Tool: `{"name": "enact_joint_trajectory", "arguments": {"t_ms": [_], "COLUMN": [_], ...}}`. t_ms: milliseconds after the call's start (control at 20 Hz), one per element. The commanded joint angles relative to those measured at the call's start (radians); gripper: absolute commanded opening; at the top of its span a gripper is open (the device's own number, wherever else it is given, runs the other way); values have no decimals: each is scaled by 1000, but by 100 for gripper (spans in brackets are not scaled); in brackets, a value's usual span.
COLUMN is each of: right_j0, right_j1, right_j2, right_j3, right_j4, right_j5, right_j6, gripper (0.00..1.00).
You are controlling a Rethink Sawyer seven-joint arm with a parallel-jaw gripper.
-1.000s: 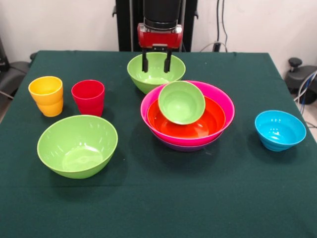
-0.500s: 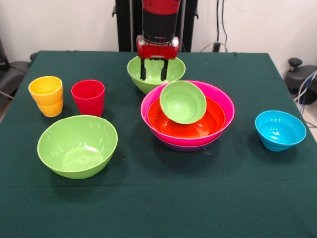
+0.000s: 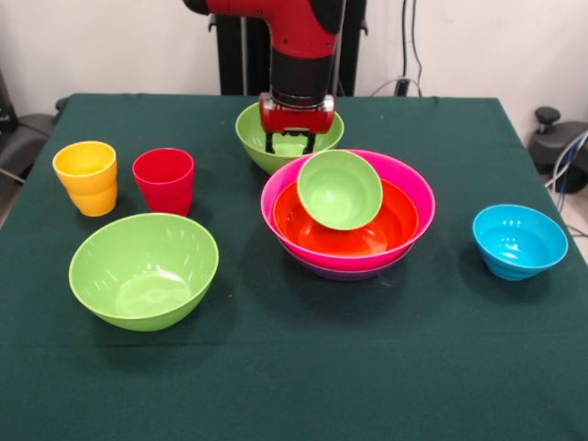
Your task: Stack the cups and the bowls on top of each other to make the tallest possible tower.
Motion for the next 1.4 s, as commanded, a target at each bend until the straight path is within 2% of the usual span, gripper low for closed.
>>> {"name": "enact_joint_trajectory", "arguments": {"t_ms": [50,250,400,500,850,1250,1400], "right_j0": [23,29,12,7,-17,-71,-75], "right_j1": [94,101,148,141,-142,-327,-397], "right_j2": [38,34,50,53,86,157,157], "right_j3": [-125,-130,-155,-145,58,182,210], "right_j4": [42,39,40,41,44,59,66], "right_j5": [-47,-44,-70,-80,61,154,193], "right_j6": [148,145,147,154,150,123,106], "gripper": [100,100,100,100,100,100,100]}}
